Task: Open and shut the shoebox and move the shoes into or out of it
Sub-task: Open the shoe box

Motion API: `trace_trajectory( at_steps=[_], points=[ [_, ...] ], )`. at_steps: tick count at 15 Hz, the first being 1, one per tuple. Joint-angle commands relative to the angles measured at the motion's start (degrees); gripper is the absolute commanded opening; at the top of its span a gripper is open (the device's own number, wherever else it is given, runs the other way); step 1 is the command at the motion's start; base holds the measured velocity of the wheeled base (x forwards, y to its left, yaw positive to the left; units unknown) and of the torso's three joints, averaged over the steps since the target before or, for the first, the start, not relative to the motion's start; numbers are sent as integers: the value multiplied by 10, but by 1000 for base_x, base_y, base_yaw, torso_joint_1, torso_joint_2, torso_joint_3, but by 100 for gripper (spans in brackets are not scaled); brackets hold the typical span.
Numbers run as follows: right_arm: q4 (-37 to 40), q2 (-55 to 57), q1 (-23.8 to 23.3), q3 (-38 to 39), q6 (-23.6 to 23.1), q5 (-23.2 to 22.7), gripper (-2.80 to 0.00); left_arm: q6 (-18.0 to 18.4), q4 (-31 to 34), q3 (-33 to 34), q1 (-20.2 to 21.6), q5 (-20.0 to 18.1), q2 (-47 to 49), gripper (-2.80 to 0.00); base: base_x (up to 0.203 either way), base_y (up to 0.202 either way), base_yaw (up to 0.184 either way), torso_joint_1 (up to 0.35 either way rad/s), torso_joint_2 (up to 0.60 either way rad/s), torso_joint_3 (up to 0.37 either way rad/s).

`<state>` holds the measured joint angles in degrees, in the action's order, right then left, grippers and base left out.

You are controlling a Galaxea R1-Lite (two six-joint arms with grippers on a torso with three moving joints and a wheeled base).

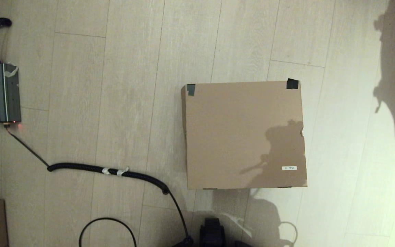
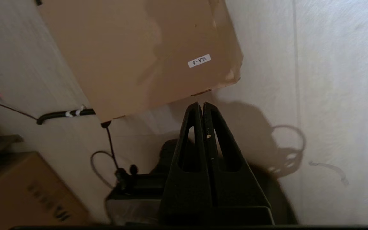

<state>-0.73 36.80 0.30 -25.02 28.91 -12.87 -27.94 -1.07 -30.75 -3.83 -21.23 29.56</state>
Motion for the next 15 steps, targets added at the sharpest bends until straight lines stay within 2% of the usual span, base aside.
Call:
trace_trajectory(
  at_steps=[1, 2, 4, 6, 7, 9, 12, 15],
  points=[
    [-32, 182, 0, -22, 19, -12, -280, -104, -34, -28, -9, -35, 155, -280, 0, 0, 0, 0, 0, 0],
    [-58, 243, 0, -35, 30, -22, -280, -134, -61, -35, -11, -58, 210, -280, 0, 0, 0, 0, 0, 0],
    [-92, 342, -1, -63, 36, -52, -280, -165, -95, -42, -13, -87, 312, -280, 0, 0, 0, 0, 0, 0],
    [-112, 409, -2, -75, -13, -114, -280, -183, -143, -34, -11, -111, 398, -280, 0, 0, 0, 0, 0, 0],
    [-117, 430, -1, -78, -52, -131, -280, -187, -181, -21, -10, -125, 432, -280, 0, 0, 0, 0, 0, 0],
    [-126, 473, -5, -94, -83, -139, -280, -189, -258, -1, -8, -141, 516, -280, 0, 0, 0, 0, 0, 0],
    [-163, 544, -64, -131, -102, -142, -280, -175, -356, -2, -8, -149, 649, -280, 0, 0, 0, 0, 0, 0],
    [-180, 606, -90, -175, -116, -153, -280, -169, -406, -31, -16, -154, 703, -280, 0, 0, 0, 0, 0, 0]
  ],
)
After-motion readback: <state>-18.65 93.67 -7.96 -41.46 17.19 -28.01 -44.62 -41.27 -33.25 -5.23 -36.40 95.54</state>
